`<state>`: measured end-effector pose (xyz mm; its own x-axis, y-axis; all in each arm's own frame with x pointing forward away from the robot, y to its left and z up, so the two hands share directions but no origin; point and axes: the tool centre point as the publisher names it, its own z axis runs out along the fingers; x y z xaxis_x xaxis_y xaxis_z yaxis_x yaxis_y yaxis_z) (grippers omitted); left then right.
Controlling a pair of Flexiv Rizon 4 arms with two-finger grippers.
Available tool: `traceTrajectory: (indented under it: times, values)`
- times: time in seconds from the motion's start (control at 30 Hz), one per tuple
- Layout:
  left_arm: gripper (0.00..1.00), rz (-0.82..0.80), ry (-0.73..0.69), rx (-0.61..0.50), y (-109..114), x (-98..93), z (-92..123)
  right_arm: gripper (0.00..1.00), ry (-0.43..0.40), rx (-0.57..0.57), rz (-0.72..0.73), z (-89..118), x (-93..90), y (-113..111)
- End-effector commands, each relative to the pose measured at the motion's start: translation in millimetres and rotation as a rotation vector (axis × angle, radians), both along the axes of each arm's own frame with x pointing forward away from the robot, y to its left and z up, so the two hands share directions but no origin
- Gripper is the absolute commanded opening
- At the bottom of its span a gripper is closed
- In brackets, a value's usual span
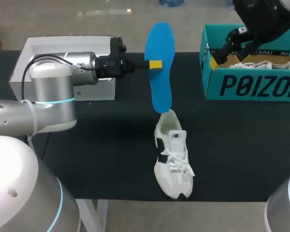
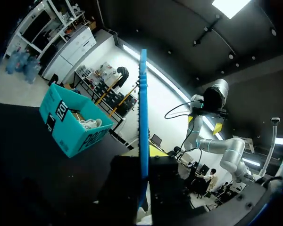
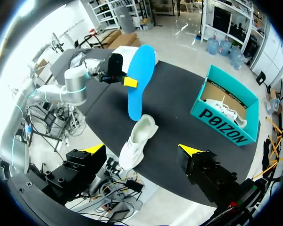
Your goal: Take the shoe out of the shoebox, open the shoe tongue, remove and reinsert the insole, then place the shoe into the shoebox
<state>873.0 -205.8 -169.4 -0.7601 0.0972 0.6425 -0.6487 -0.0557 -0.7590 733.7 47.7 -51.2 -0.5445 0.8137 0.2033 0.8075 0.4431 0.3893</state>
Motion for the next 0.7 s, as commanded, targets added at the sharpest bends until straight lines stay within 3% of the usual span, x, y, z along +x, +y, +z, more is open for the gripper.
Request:
traceTrajectory:
  times: [0.03, 0.4, 0.7]
  values:
    - [0.0, 0.042, -0.363, -0.046, 20.6, -14.2, 10.4, 1.0, 0.003, -0.003, -0.001, -0.4, 1.6, 1.5]
    - [0.0, 0.017, -0.615, 0.047, 4.0, -31.8, 8.5, 1.0, 0.003, -0.003, -0.001, -0.4, 1.6, 1.5]
    - [0.0, 0.004, -0.648, 0.082, -12.8, -30.7, -7.1, 1.0, 0.003, -0.003, -0.001, -0.4, 1.6, 1.5]
